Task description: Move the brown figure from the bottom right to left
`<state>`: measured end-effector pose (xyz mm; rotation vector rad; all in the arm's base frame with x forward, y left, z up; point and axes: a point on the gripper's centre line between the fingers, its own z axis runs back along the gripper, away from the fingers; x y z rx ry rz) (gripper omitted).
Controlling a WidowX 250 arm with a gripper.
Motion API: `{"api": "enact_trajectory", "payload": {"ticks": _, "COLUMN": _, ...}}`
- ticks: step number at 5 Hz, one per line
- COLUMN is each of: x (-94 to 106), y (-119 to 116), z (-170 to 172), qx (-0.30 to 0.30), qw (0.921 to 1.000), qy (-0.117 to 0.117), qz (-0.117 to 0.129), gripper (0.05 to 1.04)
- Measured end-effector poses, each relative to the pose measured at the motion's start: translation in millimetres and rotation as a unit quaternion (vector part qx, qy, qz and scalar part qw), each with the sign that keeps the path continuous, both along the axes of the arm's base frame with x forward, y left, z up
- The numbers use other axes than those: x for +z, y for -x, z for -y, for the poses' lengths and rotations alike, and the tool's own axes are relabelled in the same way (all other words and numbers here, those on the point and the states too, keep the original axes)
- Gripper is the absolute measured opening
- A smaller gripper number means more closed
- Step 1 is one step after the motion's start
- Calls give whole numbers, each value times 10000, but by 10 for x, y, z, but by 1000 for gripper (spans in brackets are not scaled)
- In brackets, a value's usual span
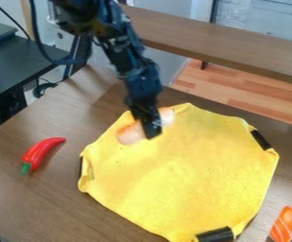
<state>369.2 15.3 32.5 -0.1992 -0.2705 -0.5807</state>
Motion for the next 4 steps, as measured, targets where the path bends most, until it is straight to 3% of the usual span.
{"api": "enact_trajectory", "payload": {"ticks": 2, "x": -104, "y": -157, "z": -919, "qx": 689, "qw": 9976, "qy": -49, "qz": 20, "gripper": 633}}
{"api": "enact_trajectory", "payload": {"ticks": 3, "x": -257, "y": -228, "z": -1324, "qx": 966, "qw": 9952, "qy": -136, "qz": -49, "gripper": 633}}
{"api": "enact_trajectory", "payload": {"ticks": 4, "x": -339, "y": -312, "z": -1525, "qx": 1127, "qw": 9934, "qy": -171, "qz": -151, "gripper": 633}}
